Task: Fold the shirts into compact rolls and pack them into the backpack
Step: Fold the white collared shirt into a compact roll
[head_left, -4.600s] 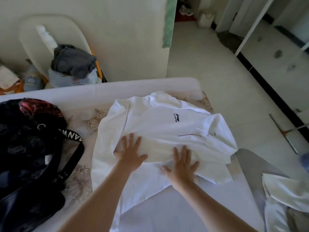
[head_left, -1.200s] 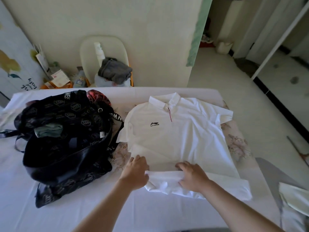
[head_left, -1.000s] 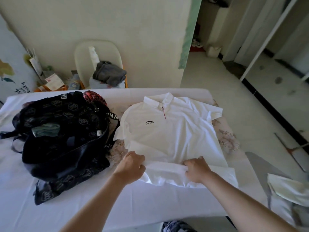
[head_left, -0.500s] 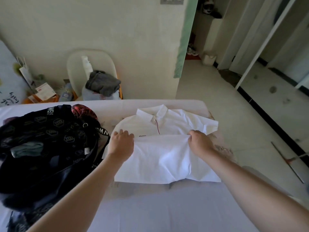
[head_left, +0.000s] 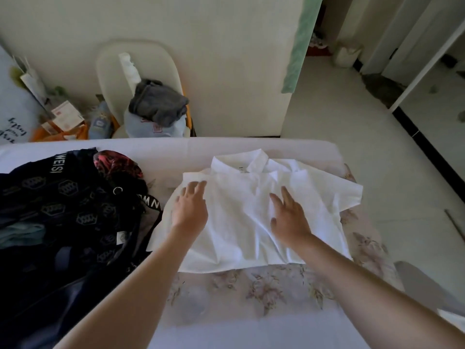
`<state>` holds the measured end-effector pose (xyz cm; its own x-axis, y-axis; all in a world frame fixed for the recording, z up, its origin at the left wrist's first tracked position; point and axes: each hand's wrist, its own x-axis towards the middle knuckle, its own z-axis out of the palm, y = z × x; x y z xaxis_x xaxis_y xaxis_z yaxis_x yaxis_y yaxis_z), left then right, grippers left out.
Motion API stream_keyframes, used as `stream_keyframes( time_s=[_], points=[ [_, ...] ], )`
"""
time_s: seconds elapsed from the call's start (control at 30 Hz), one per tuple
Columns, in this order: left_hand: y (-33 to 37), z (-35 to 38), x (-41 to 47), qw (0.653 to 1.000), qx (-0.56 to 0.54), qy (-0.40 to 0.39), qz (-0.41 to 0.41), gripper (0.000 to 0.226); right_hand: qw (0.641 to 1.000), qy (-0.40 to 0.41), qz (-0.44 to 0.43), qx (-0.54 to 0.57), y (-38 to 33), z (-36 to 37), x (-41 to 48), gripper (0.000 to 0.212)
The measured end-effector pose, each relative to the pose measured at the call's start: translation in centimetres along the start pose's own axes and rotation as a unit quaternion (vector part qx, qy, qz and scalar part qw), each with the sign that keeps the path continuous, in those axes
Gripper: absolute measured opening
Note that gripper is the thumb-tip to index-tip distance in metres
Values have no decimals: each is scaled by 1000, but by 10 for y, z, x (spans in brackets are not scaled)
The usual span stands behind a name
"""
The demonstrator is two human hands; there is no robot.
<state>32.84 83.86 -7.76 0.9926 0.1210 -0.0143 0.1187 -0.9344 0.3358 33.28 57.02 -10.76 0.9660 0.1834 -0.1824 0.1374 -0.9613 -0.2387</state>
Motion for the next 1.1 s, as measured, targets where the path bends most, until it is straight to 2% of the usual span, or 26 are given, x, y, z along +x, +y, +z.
stream_keyframes(
  time_s=[0.1, 0.2, 0.33, 0.4, 0.47, 0.53, 0.57, 0.63, 0.7, 0.77, 0.83, 0.9, 0.97, 1.0, 1.03, 1.1],
  points=[
    [-26, 38, -47, 998, -6, -16, -68, 40, 999, -13, -35, 4, 9, 43, -31, 61],
    [-41, 55, -84, 989, -45, 4, -142, 32, 999, 2, -53, 6, 10, 64, -53, 54],
    [-45, 55, -111, 980, -38, 3, -195, 40, 997, 40, -65, 7, 3, 72, -73, 54],
    [-47, 55, -117, 964, -80, -35, -252, 50, 997, 37, -64, 18, 4, 75, -81, 56],
    [-52, 57, -120, 958, -103, -72, -257, 50, 998, 10, -68, 8, 9, 77, -88, 66],
    [-48, 48, -124, 960, -160, -38, -228, 30, 997, -27, -75, -9, 17, 78, -93, 76],
    [-45, 40, -127, 949, -214, -6, -232, 24, 996, -33, -78, -7, 19, 77, -95, 79],
    [-43, 25, -132, 918, -285, 65, -269, 31, 996, -42, -79, -2, 18, 72, -96, 86],
    [-50, 18, -137, 910, -264, 92, -308, 28, 996, -50, -71, -11, 14, 65, -97, 89],
    [-59, 15, -144, 921, -215, 82, -316, 13, 997, -40, -58, -13, 11, 60, -99, 86],
    [-69, 23, -148, 959, -123, 88, -242, 31, 997, 4, -74, -20, 10, 60, -100, 82],
    [-70, 31, -151, 992, -36, 79, -91, 39, 992, 53, -104, -51, 10, 63, -101, 75],
    [-62, 34, -149, 998, -2, -44, 40, 38, 986, 72, -129, -82, 11, 62, -104, 72],
    [-58, 34, -148, 989, 13, -129, 70, 41, 983, 72, -141, -94, 12, 60, -106, 72],
    [-55, 35, -148, 975, 31, -206, 75, 41, 981, 61, -150, -104, 14, 58, -108, 68],
    [-54, 34, -147, 957, 48, -279, 60, 22, 983, -8, -144, -111, 15, 49, -113, 47]
  ],
)
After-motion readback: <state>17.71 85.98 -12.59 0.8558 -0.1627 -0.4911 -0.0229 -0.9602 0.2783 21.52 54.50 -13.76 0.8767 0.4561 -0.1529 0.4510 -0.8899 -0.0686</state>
